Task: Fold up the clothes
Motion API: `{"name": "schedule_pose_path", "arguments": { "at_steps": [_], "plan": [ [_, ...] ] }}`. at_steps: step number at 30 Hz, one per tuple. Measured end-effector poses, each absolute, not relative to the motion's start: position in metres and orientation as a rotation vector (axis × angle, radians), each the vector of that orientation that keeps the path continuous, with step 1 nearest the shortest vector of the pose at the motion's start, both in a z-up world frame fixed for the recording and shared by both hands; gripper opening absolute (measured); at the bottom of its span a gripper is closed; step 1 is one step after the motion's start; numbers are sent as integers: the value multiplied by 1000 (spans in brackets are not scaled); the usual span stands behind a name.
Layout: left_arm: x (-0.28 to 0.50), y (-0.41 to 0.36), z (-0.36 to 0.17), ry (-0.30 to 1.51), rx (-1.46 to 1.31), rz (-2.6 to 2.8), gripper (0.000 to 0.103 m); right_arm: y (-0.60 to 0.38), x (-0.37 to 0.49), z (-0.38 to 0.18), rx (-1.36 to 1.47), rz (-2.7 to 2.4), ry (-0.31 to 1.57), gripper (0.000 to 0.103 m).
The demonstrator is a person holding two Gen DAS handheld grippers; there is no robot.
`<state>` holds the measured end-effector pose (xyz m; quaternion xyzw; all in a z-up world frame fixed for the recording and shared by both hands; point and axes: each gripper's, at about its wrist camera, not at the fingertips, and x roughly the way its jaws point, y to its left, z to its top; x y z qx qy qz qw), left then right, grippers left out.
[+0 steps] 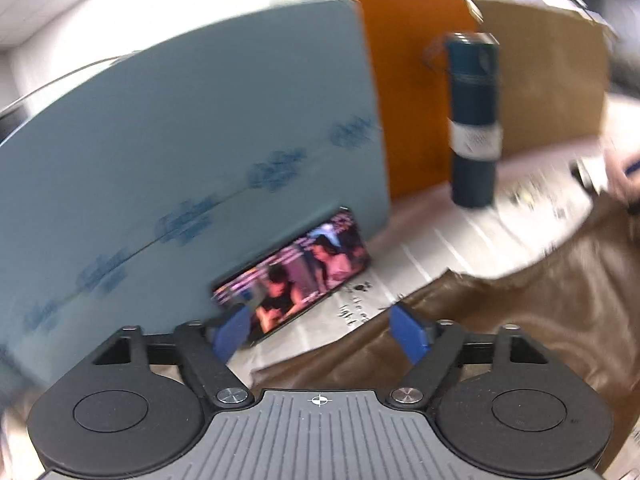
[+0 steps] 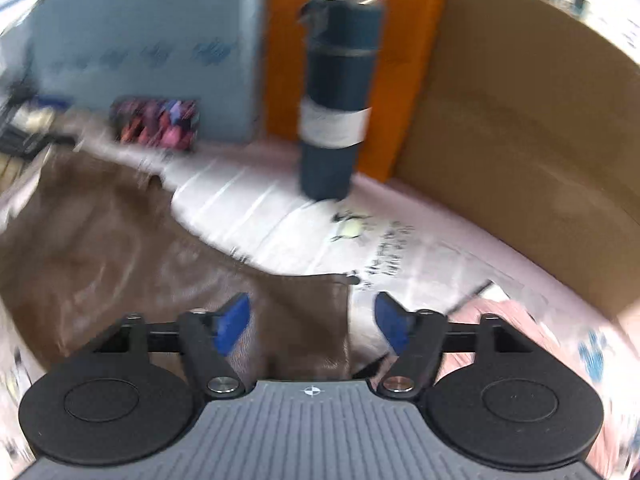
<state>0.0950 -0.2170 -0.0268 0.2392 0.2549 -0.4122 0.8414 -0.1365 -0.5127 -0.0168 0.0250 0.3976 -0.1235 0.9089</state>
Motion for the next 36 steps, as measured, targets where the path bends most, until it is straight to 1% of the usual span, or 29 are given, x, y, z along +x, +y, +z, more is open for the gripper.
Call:
{"name": "schedule_pose_path", "arguments": {
  "at_steps": [1, 2, 6, 7, 13, 15, 22, 30, 32, 36],
  "plan": [
    [91, -209, -25, 543, 462, -860, 83, -510, -140, -15, 69, -279, 807, 71],
    [86, -202, -25, 550, 421, -851, 83, -506, -144, -12, 80, -301, 797, 75],
    [70, -167, -27, 581, 259, -815, 83, -484, -159, -2, 138, -347, 756, 78],
    [67, -157, -29, 596, 219, -795, 83, -479, -162, -1, 172, -361, 740, 80],
    [55, -102, -45, 685, 32, -692, 85, -456, -186, -6, 419, -442, 656, 82],
    [51, -87, -49, 695, 13, -688, 88, -447, -195, -14, 469, -482, 634, 84],
    [33, -54, -67, 757, -75, -759, 88, -437, -226, -42, 685, -573, 551, 84],
    [24, -61, -91, 876, -73, -790, 85, -441, -248, -64, 802, -701, 547, 84],
    [23, -65, -93, 872, -64, -803, 85, -445, -255, -70, 836, -734, 544, 84],
    [27, -74, -88, 795, 14, -791, 86, -453, -265, -78, 896, -797, 540, 84]
  ]
}}
